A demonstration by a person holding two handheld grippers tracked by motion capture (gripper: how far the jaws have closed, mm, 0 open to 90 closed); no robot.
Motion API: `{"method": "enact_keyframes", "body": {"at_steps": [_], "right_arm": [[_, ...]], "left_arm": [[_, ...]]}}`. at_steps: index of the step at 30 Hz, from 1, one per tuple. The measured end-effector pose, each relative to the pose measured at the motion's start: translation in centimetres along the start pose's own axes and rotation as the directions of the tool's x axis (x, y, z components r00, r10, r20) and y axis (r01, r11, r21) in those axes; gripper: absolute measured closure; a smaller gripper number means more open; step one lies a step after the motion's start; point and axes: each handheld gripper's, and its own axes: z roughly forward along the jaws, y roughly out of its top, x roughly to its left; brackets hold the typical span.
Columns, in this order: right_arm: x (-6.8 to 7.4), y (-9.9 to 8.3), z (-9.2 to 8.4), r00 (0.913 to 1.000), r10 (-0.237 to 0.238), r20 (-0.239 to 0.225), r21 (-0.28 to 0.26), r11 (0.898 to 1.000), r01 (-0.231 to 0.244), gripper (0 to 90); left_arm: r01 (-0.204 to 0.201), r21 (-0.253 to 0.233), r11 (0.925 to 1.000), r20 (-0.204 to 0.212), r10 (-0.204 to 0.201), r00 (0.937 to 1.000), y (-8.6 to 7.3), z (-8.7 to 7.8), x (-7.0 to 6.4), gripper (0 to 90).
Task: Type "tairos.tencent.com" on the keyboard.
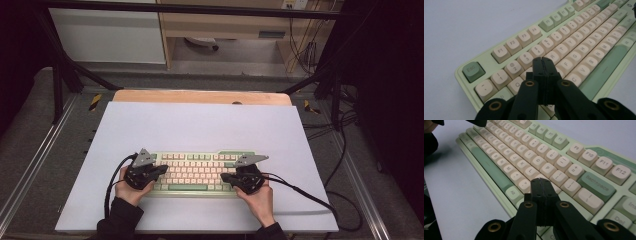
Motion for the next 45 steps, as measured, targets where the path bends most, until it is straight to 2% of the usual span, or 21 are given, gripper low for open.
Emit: {"method": "enact_keyframes", "body": {"at_steps": [11,26,45], "right_arm": [[1.6,1.3,1.5,0.9991,-0.024,-0.036,-0.002,1.0,0.024,90.0],[3.7,2.5,4.4,0.9958,-0.031,-0.086,0.0,1.0,0.032,90.0],[4.2,2.7,6.6,0.9944,-0.025,-0.103,0.022,0.999,0.028,90.0]], "left_arm": [[0.01,-0.006,0.9999,0.004,-0.01,0.9999,-0.8,-0.8,0.3,90.0],[0.016,-0.01,0.9998,0.011,-0.016,0.9998,-1.0,-1.0,0.4,90.0],[0.015,-0.007,0.9999,0.011,-0.015,0.9998,-1.0,-0.9,0.4,90.0]]}}
